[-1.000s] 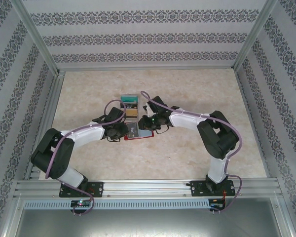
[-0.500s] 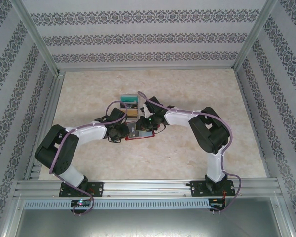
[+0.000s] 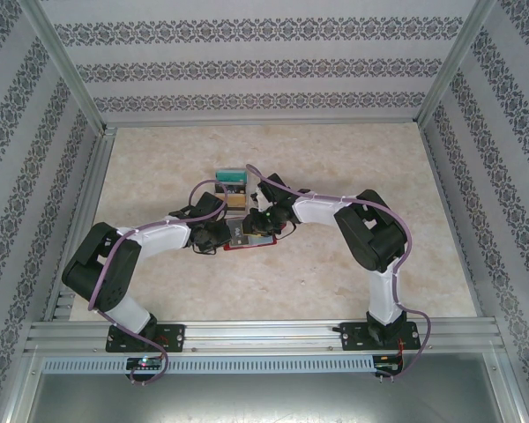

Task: Take the credit cards out of the card holder

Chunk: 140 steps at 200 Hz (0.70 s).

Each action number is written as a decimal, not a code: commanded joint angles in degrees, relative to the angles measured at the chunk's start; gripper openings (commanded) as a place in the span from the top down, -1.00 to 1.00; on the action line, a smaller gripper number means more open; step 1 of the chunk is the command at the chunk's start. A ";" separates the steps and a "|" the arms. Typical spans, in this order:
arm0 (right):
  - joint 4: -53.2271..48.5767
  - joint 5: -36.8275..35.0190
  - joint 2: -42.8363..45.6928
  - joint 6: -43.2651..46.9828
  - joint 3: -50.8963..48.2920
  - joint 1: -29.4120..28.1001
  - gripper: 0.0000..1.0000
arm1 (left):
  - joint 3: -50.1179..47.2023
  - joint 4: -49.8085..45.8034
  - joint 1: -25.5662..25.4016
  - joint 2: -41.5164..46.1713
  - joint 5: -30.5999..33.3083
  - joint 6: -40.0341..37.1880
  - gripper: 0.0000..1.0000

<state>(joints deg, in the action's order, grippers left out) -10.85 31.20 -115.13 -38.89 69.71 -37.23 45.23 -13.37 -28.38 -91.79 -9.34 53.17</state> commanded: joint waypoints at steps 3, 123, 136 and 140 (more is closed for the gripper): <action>-1.41 0.29 1.81 -0.37 -0.67 0.75 0.52 | 0.49 -0.78 0.45 -2.34 -0.59 -0.34 0.82; 0.65 3.99 -0.19 -1.84 -0.73 1.73 0.52 | 1.37 -0.61 0.38 -3.90 -1.46 -0.34 0.86; 0.87 4.34 -0.75 -1.97 -0.85 1.77 0.52 | 1.52 -0.52 0.43 -4.02 -1.63 -0.34 0.87; 0.98 4.46 -0.93 -1.97 -0.89 1.78 0.52 | 1.52 -0.52 0.38 -4.10 -1.64 -0.34 0.87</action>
<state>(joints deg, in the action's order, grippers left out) -10.70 33.32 -114.34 -40.01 69.47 -35.75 46.52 -14.50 -28.36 -92.75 -9.63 53.17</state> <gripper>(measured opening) 0.241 0.069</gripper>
